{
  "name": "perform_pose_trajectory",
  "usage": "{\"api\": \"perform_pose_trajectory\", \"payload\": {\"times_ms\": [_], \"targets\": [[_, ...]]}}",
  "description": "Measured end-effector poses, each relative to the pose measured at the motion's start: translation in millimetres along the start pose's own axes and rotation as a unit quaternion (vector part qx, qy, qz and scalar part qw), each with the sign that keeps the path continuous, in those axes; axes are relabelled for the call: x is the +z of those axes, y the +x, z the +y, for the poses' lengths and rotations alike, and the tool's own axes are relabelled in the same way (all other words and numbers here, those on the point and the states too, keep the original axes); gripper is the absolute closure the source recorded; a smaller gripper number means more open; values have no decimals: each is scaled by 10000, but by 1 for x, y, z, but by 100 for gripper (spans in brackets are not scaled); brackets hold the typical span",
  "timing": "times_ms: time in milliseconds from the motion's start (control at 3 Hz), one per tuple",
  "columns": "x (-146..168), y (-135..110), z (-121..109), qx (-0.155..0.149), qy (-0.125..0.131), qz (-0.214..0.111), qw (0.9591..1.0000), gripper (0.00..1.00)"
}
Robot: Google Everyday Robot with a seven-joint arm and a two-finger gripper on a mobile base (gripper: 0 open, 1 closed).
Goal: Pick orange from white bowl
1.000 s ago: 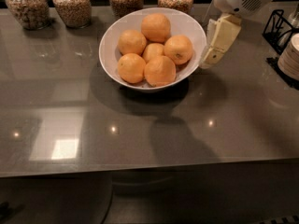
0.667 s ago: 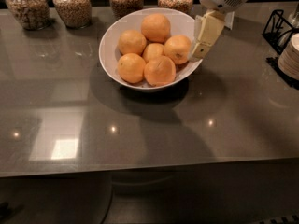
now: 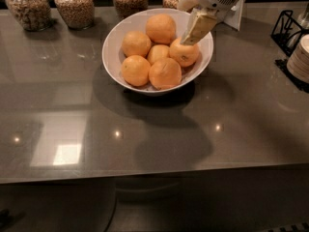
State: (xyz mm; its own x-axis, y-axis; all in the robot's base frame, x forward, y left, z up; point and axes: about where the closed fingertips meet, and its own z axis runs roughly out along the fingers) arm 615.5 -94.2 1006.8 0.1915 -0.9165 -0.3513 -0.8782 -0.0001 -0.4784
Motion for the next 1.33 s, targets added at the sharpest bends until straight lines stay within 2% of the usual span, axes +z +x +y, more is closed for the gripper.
{"api": "perform_pose_trajectory", "payload": {"times_ms": [667,1333], "targets": [[28,14,-1,14,-233,312,9992,33],[55,30,2,-27,-516,653,9965,35]]}}
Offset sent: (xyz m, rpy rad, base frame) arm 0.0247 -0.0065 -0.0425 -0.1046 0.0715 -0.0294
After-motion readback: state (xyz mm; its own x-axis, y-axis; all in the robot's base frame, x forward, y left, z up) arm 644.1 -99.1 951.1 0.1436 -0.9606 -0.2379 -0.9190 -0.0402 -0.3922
